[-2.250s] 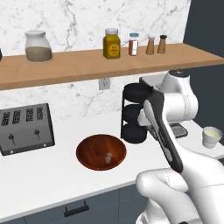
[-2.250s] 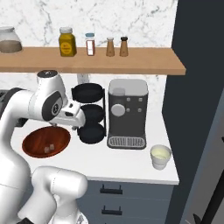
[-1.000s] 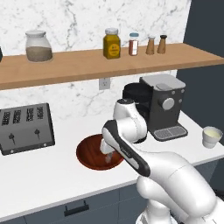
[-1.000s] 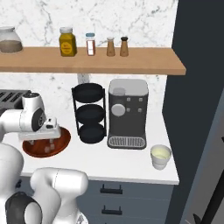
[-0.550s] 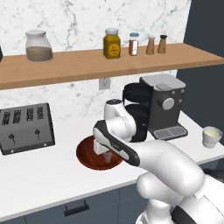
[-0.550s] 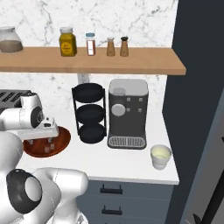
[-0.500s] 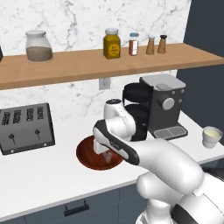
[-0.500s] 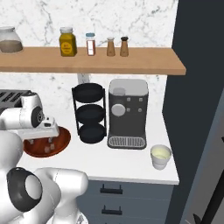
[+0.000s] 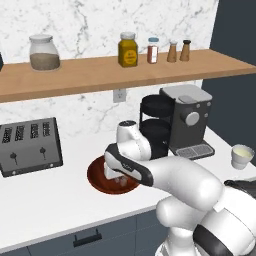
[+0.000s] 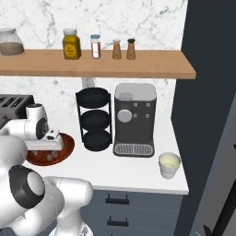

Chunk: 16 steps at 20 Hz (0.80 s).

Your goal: Grab a lemon wedge from the fridge and one ice cube from the ice bowl, and put them in the glass of lemonade.

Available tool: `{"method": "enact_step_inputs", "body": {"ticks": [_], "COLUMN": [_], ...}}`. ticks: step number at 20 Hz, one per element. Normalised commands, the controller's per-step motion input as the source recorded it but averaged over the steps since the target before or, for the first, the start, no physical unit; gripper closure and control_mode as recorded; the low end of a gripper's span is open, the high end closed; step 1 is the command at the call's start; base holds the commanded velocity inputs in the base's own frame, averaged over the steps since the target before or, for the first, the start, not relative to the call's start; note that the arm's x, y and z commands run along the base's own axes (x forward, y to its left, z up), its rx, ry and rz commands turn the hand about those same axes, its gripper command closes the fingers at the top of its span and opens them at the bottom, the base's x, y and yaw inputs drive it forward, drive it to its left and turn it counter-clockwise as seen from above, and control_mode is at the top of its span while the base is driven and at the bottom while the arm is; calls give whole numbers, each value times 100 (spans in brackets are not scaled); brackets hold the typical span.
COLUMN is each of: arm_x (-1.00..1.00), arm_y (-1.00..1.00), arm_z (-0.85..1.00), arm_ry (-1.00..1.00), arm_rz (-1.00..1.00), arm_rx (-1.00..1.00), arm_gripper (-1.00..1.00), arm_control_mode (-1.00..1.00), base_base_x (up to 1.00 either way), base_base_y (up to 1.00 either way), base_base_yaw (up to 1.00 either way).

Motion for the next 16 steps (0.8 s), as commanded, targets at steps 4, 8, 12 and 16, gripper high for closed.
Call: {"method": "enact_step_inputs", "body": {"ticks": [4,8,12,16], "arm_x": [26,17,2,5], "arm_y": [23,24,5,0], "arm_z": [-24,-29,-27,-23], "arm_ry": [3,6,9,7], "arm_rz": [-5,-1,0,0], "arm_rx": [0,0,-1,0], "arm_gripper": [-100,-100,-100,-100], "arm_control_mode": [-100,-100,-100,-100], "base_base_x": [0,0,0,0], "base_base_y": [0,0,0,0], "base_base_yaw": [0,0,0,0]}}
